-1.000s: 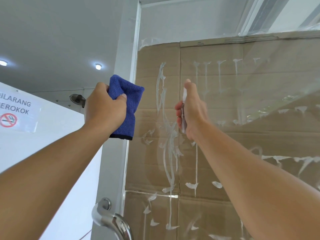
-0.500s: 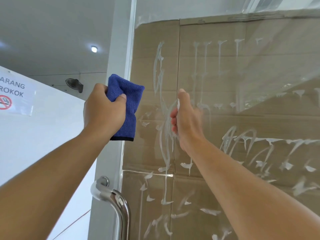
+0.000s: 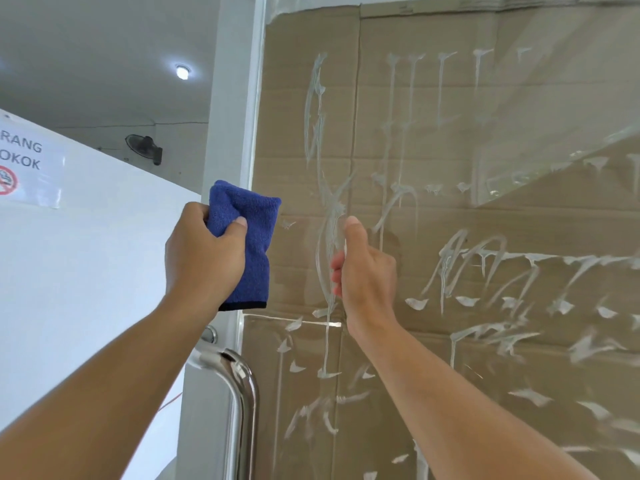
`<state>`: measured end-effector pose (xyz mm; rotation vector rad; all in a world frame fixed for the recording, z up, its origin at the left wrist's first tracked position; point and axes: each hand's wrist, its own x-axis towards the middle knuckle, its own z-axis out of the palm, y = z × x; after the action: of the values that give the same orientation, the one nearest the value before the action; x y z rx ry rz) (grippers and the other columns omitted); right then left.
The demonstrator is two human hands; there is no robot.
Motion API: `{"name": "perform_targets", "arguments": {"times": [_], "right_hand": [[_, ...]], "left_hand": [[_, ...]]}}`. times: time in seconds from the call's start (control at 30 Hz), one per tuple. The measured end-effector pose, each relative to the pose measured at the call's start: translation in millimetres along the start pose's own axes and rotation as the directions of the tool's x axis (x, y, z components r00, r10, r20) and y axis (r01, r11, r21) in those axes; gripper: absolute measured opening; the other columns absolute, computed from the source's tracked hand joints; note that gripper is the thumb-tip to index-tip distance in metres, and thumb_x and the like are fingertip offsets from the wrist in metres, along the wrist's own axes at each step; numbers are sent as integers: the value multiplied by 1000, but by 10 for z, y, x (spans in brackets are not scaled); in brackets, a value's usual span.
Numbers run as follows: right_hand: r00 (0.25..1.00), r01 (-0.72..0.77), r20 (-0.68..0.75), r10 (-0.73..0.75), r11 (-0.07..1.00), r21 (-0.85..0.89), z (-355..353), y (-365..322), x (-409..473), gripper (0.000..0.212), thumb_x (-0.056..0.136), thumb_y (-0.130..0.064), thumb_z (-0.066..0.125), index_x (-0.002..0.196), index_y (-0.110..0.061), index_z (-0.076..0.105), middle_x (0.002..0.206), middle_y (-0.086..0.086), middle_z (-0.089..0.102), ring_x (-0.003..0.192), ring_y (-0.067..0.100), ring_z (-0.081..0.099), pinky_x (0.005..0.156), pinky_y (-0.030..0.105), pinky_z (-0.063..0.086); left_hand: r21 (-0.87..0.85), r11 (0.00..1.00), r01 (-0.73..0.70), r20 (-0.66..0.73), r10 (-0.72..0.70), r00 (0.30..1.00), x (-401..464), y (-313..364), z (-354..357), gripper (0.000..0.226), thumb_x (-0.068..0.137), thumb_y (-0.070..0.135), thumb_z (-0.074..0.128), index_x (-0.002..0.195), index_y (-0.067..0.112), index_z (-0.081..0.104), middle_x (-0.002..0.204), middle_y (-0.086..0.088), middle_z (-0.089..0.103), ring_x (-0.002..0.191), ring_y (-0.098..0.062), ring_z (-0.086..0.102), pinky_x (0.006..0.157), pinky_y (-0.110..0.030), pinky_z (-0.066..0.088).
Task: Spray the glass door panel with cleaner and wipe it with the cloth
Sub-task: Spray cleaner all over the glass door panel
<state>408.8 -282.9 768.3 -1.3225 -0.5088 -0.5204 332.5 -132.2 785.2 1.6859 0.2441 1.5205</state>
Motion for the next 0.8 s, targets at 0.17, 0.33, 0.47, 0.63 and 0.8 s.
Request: {"name": "perform_targets", "arguments": {"times": [0.17,0.33,0.47,0.63,0.8], "right_hand": [[999,29,-35,-29,999,-22,-108,54,-55,66,83,-65,45,50,-8,52,51,2,52,53,21,48,70,58,53],[999,-49,-15,51,997,66,-281,97,-125,72,85,-79,46,51,-17,59,52,1,57,52,15,53,68,42,52],[995,-83,-36,89,986,144,-449,26,-105,60,94,-60,53,62,-11,64,57,3,59,56,16,55,68,41,52],[990,-113,110,93,974,196,-713,-165,-34,57,91,-70,54,71,-20,74,73,-1,69,73,16,63,86,39,55],[987,-124,129,95,964,236,-903,-309,-5,59,96,-61,52,51,-23,65,69,3,67,68,19,60,77,37,50]], "left_hand": [[-22,999,26,12,-26,1000,-76,-2,36,19,94,32,59,99,15,50,83,9,54,73,-8,51,57,-29,34],[-51,998,44,27,-42,999,-154,23,93,19,93,33,59,99,17,51,84,10,54,74,-9,52,59,-31,35],[-79,995,58,52,-54,997,-239,85,165,17,93,33,59,98,19,51,84,11,54,74,-8,52,58,-29,35],[-123,990,67,82,-57,995,-326,174,247,19,93,35,59,100,19,52,87,8,57,74,-11,54,59,-30,39],[-142,988,62,77,-52,996,-372,252,319,20,93,33,60,101,16,53,87,8,56,74,-11,54,60,-30,41]]}}
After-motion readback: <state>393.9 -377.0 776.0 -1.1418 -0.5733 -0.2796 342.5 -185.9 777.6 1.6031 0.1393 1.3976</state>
